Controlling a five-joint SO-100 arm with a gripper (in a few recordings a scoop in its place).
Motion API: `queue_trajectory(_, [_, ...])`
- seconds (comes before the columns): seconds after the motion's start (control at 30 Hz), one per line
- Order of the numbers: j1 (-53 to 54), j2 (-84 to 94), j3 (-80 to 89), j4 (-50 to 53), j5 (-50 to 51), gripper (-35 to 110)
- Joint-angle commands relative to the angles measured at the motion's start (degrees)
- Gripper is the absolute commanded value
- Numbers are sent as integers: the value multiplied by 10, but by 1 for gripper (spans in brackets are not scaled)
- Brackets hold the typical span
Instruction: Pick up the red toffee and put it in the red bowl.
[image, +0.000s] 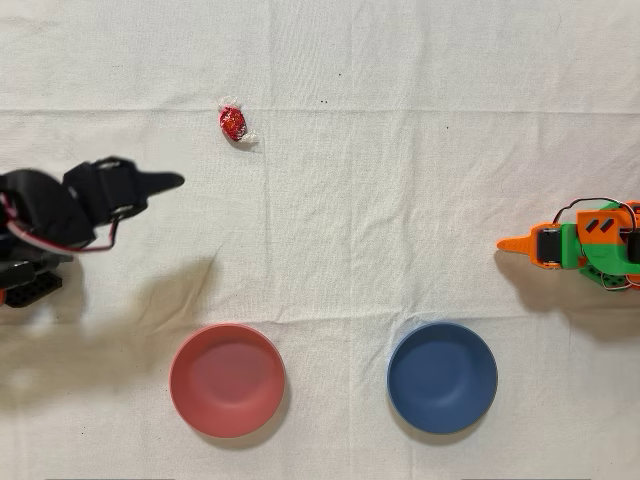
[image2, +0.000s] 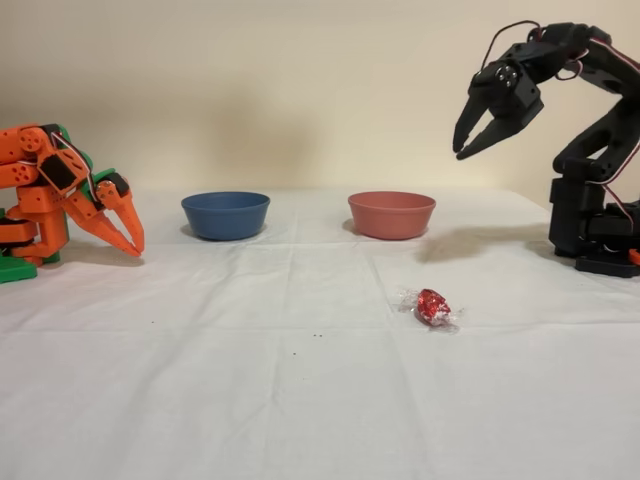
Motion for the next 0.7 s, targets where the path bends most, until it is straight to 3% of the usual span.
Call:
queue_trajectory(0.0, [-27, -43, -75, 8, -18, 0])
queue_trajectory(0.67, [-123, -283, -199, -1, -89, 0])
